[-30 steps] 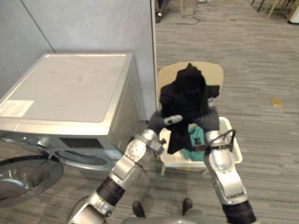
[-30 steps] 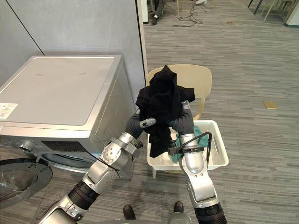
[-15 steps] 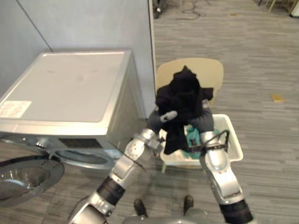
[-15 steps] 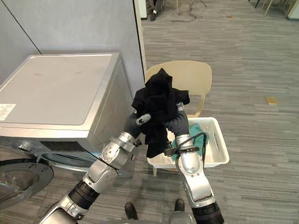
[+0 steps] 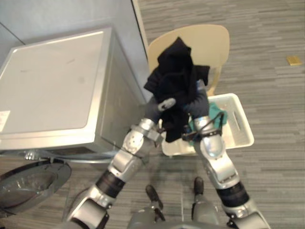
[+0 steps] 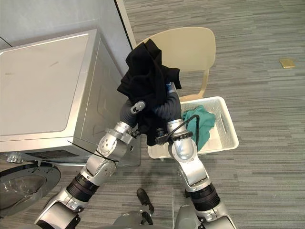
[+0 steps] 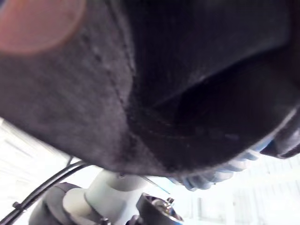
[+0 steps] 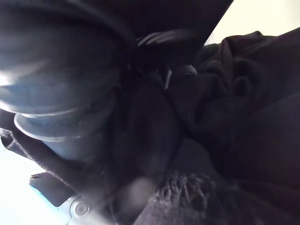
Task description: Pick up the laundry basket with both hands and put the clothes into the washing machine.
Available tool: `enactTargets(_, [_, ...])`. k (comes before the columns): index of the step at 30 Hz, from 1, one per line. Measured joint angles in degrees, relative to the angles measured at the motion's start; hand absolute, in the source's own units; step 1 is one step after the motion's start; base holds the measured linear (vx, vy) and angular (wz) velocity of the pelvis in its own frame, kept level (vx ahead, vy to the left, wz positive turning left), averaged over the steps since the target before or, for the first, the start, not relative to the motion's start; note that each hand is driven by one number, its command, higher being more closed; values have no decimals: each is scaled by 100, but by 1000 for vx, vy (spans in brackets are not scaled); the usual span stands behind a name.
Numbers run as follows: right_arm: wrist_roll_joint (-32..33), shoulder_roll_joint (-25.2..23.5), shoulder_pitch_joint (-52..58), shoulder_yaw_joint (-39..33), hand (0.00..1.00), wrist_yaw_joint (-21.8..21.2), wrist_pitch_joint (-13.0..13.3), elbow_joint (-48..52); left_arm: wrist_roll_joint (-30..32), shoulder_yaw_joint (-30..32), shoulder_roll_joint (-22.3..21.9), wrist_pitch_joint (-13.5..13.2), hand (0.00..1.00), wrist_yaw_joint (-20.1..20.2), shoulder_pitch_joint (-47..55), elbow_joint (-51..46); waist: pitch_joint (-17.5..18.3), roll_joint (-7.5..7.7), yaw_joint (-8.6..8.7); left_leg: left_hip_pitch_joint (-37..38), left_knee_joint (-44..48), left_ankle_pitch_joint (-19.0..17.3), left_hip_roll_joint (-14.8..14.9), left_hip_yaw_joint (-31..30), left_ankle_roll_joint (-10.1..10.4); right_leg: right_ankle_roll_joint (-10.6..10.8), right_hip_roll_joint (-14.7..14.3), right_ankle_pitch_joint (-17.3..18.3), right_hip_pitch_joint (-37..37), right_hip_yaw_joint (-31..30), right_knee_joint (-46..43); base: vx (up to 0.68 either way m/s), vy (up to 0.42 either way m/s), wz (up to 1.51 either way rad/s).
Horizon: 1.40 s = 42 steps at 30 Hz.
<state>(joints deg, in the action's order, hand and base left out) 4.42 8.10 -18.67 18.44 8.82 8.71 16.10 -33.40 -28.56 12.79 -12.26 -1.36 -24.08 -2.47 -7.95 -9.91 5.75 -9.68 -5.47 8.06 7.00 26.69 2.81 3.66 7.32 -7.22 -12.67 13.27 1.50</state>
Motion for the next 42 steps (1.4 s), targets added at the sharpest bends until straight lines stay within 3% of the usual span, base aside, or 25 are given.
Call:
enactTargets(5, [66, 156, -25, -1, 100, -4, 103, 121, 306, -45, 183, -29, 0, 3, -159, -64, -154, -12, 18, 152, -1, -2, -4, -81, 3, 3, 63, 5, 175, 41, 2, 41, 9, 5])
enactTargets(8, [233, 173, -20, 0, 100, -5, 135, 121, 318, -80, 224, -30, 0, 3, -198, -64, -188, -21, 117, 183, -2, -4, -4, -202, 4, 7, 76, 8, 278, 131, 8, -8, 12, 19])
enactTargets(17, [983, 224, 5, -119, 100, -4, 372, 121, 327, -438, 215, -57, 0, -6, -800, 259, -192, 25, 134, 374, -38, -19, -31, -343, 28, 72, 80, 47, 637, 343, 62, -15, 12, 13])
enactTargets(23, [1255, 444, -484, -614, 100, 31, 417, 147, 328, -582, 111, -8, 0, -43, -1942, 777, -41, 267, 146, 456, -38, 3, -30, -439, 2, 61, 71, -7, 754, 398, 87, 46, -3, 3])
enactTargets(28, [1447, 478, -658, -832, 100, 109, 585, 283, 825, -578, -97, -11, 0, -421, -2367, 777, 157, 510, 135, 664, -39, 36, -87, -472, -30, 55, 77, -17, 1001, 417, 152, 67, -3, 2])
enactTargets(35, [1615, 603, -845, -947, 100, 124, 812, 248, 1902, -553, -132, 7, 0, -880, -2752, 779, 231, 586, 133, 820, -45, 35, -96, -438, -31, 94, 81, 17, 1129, 401, 188, -9, -1, -3])
enactTargets(41, [1982, 698, -815, -1018, 100, 106, 873, 148, 2516, -574, -126, 79, 0, -975, -3008, 987, 437, 703, 143, 831, -47, 36, -95, -446, -32, 85, 84, 37, 1143, 403, 191, -3, -3, -1])
enactTargets(42, [2043, 694, -765, -1016, 100, 94, 873, 148, 2517, -581, -126, 82, 100, -974, -3008, 987, 465, 721, 129, 834, -47, 36, -96, -452, -33, 86, 87, 36, 1146, 406, 183, 0, 0, 0])
